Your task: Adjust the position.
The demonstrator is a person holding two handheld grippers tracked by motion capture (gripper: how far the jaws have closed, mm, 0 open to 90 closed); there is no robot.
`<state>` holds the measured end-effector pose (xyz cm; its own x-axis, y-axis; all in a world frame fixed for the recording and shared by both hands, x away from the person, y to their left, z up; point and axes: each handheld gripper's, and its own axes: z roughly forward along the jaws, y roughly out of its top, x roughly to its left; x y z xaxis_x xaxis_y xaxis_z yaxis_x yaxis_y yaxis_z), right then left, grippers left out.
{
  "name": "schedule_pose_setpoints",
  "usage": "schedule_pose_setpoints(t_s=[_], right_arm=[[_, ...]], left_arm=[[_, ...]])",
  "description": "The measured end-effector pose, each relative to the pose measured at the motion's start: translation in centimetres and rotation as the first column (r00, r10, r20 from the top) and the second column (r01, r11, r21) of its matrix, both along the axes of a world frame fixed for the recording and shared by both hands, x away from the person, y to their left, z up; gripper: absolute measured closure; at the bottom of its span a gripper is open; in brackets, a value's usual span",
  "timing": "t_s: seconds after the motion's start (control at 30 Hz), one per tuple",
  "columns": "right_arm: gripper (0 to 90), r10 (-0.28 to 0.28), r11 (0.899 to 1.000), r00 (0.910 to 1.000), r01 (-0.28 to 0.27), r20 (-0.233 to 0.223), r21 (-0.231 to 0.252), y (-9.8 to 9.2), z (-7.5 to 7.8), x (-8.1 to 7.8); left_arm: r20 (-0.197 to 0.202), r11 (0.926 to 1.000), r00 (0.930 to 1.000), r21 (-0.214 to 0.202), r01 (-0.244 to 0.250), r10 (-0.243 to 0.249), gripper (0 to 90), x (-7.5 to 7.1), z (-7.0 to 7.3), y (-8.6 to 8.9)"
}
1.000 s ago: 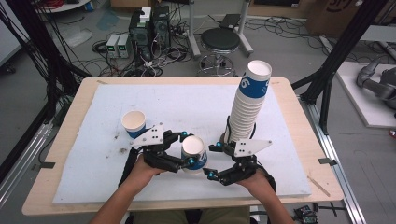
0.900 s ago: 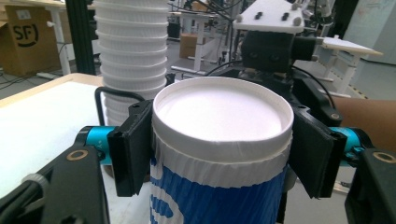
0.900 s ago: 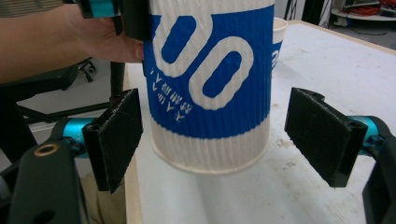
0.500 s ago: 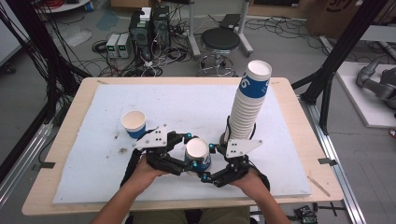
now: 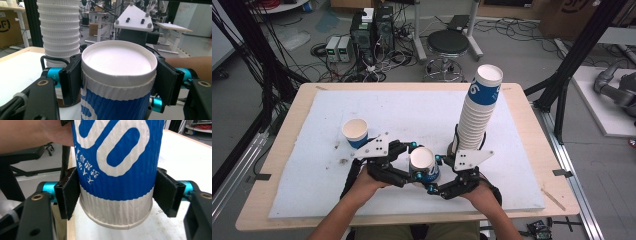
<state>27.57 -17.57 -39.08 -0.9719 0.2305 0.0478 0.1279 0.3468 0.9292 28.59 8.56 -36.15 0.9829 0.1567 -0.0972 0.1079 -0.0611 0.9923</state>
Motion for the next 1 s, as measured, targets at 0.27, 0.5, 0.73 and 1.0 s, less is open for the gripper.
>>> schedule_pose_setpoints(t_s=[0.27,0.5,0.73,1.0], right_arm=[[32.3,0.015,0.997,0.9999,-0.015,-0.001,-0.075,0.1,0.1,0.1],[32.3,0.014,0.996,0.9999,-0.013,0.008,-0.088,0.1,0.1,0.0],[32.3,0.001,0.995,0.9997,0.002,0.024,-0.102,-0.3,0.5,-0.1],[32.1,0.002,0.984,0.9987,0.007,0.051,-0.178,-0.1,0.8,0.1]], left_arm=[[-0.017,0.9989,0.9998,0.048,0.002,-0.001,30.0,0.0,-0.4,0.2],[-0.055,0.9975,0.9985,0.07,-0.005,0.008,16.4,-0.2,-0.4,0.1],[-0.061,0.9942,0.9981,0.107,-0.008,0.014,16.4,-0.4,-0.7,0.9],[-0.057,0.9854,0.9979,0.169,-0.021,0.031,16.4,-0.5,-0.2,1.9]])
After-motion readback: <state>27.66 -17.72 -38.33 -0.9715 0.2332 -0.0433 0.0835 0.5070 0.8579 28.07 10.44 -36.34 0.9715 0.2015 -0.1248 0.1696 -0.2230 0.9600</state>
